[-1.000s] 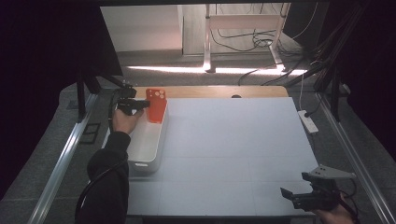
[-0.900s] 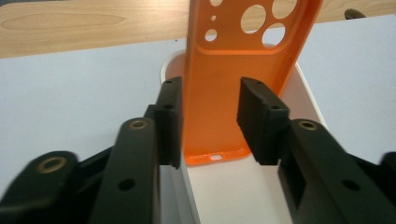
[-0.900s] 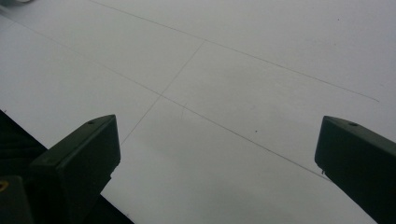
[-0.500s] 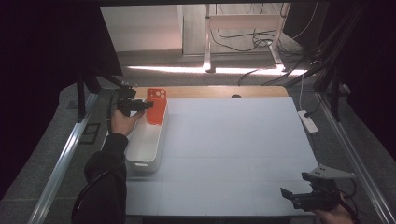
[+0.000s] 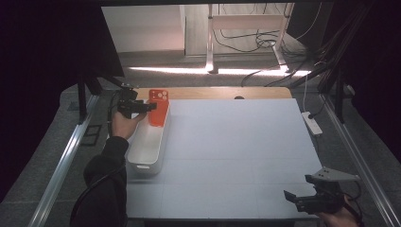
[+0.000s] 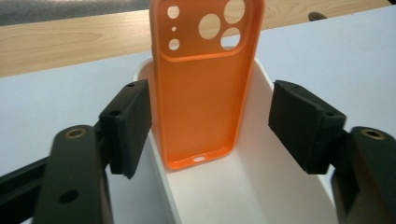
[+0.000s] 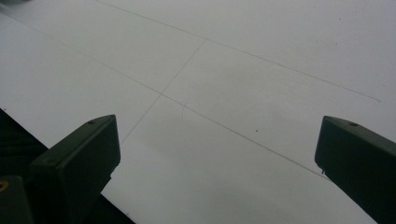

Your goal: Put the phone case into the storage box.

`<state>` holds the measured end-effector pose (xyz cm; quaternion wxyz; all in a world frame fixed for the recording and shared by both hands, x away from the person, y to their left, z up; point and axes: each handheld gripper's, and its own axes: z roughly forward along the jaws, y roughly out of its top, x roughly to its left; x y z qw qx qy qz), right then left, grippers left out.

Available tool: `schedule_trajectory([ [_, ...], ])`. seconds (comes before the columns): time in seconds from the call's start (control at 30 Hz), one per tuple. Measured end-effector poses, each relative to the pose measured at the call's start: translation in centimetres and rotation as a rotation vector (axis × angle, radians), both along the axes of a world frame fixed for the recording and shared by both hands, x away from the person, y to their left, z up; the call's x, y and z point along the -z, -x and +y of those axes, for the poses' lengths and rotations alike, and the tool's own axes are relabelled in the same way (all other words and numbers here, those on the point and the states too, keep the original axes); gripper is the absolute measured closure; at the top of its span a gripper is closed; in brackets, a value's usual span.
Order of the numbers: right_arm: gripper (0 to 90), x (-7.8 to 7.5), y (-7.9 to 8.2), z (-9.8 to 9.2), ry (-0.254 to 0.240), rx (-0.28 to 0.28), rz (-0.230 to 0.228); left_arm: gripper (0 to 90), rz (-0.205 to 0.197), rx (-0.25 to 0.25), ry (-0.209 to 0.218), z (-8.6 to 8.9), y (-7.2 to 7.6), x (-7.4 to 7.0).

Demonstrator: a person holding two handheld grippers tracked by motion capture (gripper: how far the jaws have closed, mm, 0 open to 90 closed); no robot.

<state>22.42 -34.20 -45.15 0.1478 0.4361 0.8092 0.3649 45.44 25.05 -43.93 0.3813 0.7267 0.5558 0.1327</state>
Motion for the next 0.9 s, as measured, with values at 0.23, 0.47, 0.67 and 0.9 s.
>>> schedule_trajectory([
  [0.23,0.4,0.0,0.0,0.0,0.001,-0.002,0.001,21.2,-0.028,0.012,-0.005,-0.2,0.5,-0.3],
  [0.47,0.4,0.0,0.0,0.0,0.001,-0.002,0.002,14.0,-0.045,0.031,-0.002,-0.3,1.0,-0.6],
  [0.67,0.4,0.0,0.0,0.0,0.002,-0.004,0.002,8.3,-0.044,0.075,0.01,-0.5,1.4,-0.8],
  [0.9,0.4,0.0,0.0,0.0,0.004,-0.004,0.002,1.6,-0.06,0.135,0.011,-0.9,2.0,-0.9],
])
